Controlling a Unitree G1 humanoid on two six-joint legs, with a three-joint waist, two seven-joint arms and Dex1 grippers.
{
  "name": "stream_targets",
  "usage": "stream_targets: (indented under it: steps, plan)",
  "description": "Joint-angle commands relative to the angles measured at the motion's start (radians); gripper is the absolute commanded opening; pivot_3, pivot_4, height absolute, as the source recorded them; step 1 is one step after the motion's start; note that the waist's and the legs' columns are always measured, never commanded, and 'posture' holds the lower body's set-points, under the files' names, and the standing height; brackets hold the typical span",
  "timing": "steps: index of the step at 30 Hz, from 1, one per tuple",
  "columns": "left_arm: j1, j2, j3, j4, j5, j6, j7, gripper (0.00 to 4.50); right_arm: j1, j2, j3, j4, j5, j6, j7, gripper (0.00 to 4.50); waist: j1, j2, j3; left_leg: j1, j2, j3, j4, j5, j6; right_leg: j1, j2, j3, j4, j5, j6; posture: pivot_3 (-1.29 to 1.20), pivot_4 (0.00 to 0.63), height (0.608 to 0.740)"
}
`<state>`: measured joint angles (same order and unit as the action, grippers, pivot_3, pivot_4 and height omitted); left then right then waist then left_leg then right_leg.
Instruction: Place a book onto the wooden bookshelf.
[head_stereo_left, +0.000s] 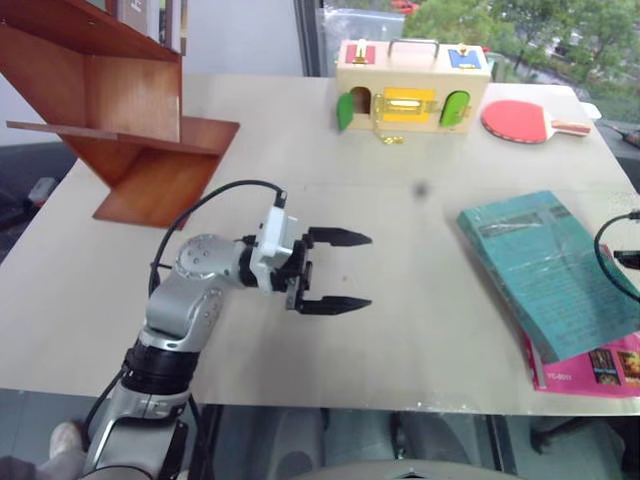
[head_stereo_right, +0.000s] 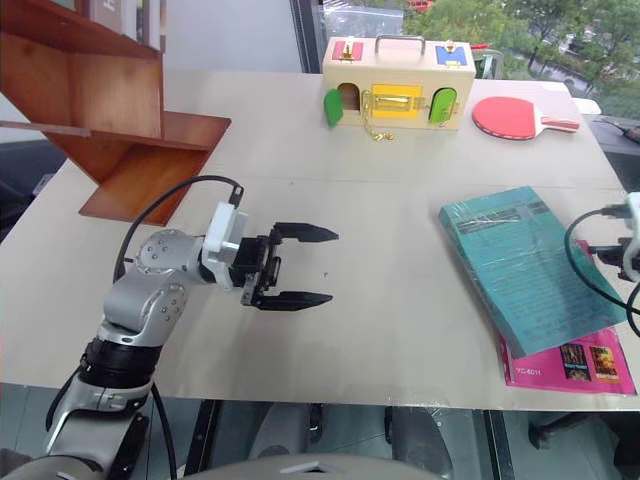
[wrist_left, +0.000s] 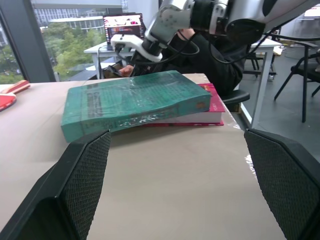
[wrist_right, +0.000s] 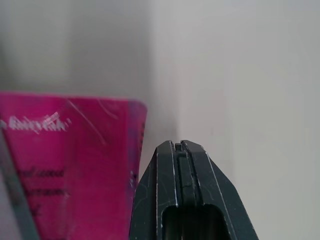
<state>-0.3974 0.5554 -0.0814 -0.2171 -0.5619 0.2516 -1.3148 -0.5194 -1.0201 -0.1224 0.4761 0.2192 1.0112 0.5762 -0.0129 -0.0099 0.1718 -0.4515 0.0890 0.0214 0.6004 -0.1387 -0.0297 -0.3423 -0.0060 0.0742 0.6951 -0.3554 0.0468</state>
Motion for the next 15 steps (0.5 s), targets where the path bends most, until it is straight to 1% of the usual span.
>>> stream_targets:
  steps: [1,4,8,11,15]
  plan:
    - [0.011,0.005,0.018,-0.045,-0.011,-0.013,0.020,4.50,0.003,-0.053,0.011,0.053,-0.042,-0.025,0.026,0.08,0.000,0.000,0.000,0.000,0.000,0.000,0.000,0.000,0.000,0.000,0.000,0.000,0.000,0.000,0.000,0.00,0.150,0.740]
    - [0.026,0.013,0.027,-0.045,-0.011,-0.018,0.024,4.50,0.056,-0.085,0.002,0.008,-0.025,0.005,0.079,0.08,0.003,0.000,0.000,0.000,0.000,0.000,0.000,0.000,0.000,0.000,0.000,0.000,0.000,0.000,0.000,0.00,0.150,0.740]
    - [0.041,0.017,0.028,-0.050,-0.014,-0.025,0.026,4.50,0.154,-0.114,0.007,-0.135,0.023,0.076,0.170,0.08,-0.003,0.000,0.000,0.001,0.000,0.000,0.000,0.000,0.000,0.000,0.000,0.000,0.000,0.000,0.000,0.00,0.150,0.740]
    - [0.043,0.015,0.024,-0.054,-0.014,-0.027,0.031,4.50,0.208,-0.119,-0.013,-0.206,0.033,0.104,0.178,0.08,-0.006,0.000,0.000,0.002,0.001,0.000,0.000,0.000,0.000,0.001,0.001,0.000,0.001,0.000,0.000,0.00,0.150,0.740]
    - [0.042,0.018,0.024,-0.054,-0.017,-0.026,0.031,4.50,0.245,-0.115,-0.072,-0.229,0.053,0.142,0.168,0.08,-0.003,0.000,0.000,0.001,0.001,0.000,0.001,0.000,0.000,0.001,0.001,0.000,0.001,0.000,0.000,0.00,0.150,0.740]
